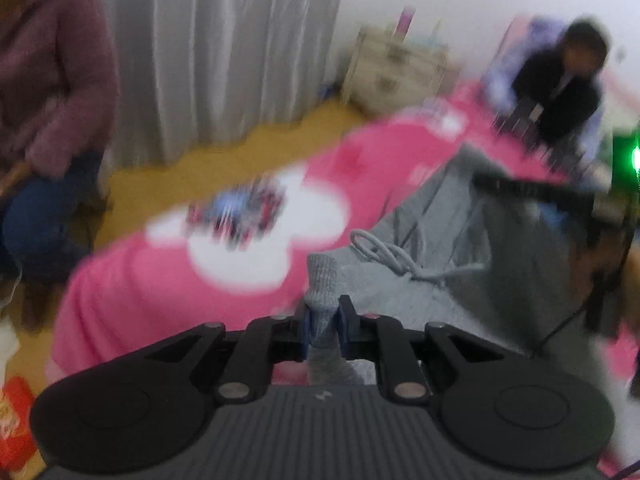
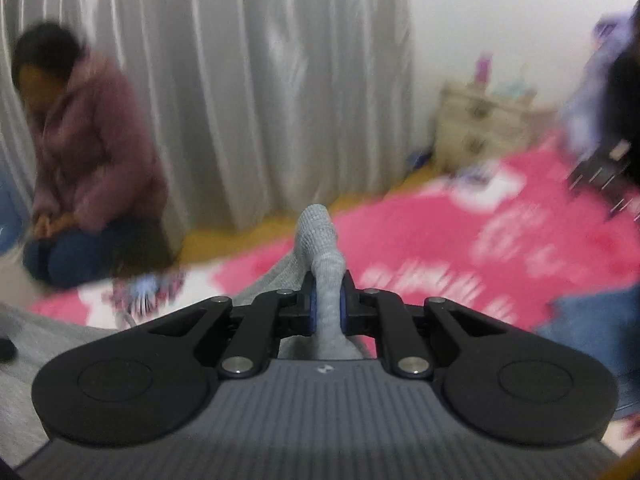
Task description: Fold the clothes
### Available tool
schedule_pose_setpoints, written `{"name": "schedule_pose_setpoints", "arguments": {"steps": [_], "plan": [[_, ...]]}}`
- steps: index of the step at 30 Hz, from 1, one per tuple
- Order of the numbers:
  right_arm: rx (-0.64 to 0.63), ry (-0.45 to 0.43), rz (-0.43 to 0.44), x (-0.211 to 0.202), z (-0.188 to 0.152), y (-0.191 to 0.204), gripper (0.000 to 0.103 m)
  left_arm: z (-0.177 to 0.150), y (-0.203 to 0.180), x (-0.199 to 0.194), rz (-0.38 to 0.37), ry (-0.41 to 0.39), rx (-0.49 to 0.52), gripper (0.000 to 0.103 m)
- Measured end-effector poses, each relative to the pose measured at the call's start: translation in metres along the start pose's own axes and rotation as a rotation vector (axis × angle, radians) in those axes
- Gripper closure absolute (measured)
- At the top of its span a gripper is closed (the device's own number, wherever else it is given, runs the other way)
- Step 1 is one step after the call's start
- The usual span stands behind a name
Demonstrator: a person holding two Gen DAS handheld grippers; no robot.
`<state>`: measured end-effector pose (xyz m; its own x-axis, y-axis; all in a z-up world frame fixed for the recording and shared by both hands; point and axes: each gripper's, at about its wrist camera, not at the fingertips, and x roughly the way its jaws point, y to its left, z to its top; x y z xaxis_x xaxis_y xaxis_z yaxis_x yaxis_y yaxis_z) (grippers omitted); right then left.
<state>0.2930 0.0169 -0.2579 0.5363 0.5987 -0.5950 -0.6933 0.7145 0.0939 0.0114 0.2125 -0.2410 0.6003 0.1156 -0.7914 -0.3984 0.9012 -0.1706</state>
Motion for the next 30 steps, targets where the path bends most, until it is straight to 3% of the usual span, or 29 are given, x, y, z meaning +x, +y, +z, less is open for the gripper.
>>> {"name": "schedule_pose_setpoints", "arguments": {"steps": [2, 5, 8, 10, 14, 17, 19, 21, 24, 25, 27, 28, 30], "plan": [[0.029, 0.093, 0.002, 0.035, -0.015, -0.005, 0.088, -0.012, 0.01, 0.026, 0.019, 0.081, 0.002, 0.078], [0.13, 0.187, -0.04, 0.061, -0.029, -0.016, 0.077, -0.011, 0.031, 0.032, -0.006, 0.117, -0.03, 0.068], [0.311, 0.146, -0.033, 0.031, -0.021, -0.034, 0.064, -0.002, 0.047, 0.021, -0.028, 0.116, -0.064, 0.06], [0.372, 0.099, -0.064, -0.007, -0.014, -0.043, 0.047, 0.001, 0.052, 0.017, -0.025, 0.119, -0.062, 0.059], [0.486, 0.009, -0.124, -0.081, -0.002, -0.06, 0.039, 0.0, 0.055, 0.013, -0.022, 0.143, -0.084, 0.059], [0.395, 0.155, -0.134, -0.12, -0.02, -0.06, 0.035, -0.005, 0.049, 0.017, -0.041, 0.181, -0.105, 0.053], [0.306, 0.309, -0.113, -0.127, -0.046, -0.051, 0.035, -0.008, 0.044, 0.019, -0.053, 0.206, -0.116, 0.05], [0.206, 0.403, -0.104, -0.123, -0.067, -0.045, 0.035, -0.014, 0.032, 0.018, -0.051, 0.217, -0.088, 0.043], [0.054, 0.542, -0.089, -0.118, -0.098, -0.035, 0.037, -0.024, 0.013, 0.024, -0.013, 0.248, -0.035, 0.043], [0.003, 0.588, -0.084, -0.116, -0.108, -0.032, 0.051, -0.028, 0.007, 0.028, 0.012, 0.255, -0.017, 0.044], [-0.056, 0.639, -0.089, -0.108, -0.12, -0.036, 0.096, -0.032, -0.002, 0.038, 0.072, 0.269, 0.02, 0.046], [-0.065, 0.642, -0.099, -0.103, -0.121, -0.042, 0.096, -0.033, -0.004, 0.041, 0.094, 0.271, 0.031, 0.047], [-0.059, 0.543, -0.139, -0.105, -0.105, -0.06, 0.096, -0.034, -0.008, 0.044, 0.121, 0.275, 0.036, 0.048]]}}
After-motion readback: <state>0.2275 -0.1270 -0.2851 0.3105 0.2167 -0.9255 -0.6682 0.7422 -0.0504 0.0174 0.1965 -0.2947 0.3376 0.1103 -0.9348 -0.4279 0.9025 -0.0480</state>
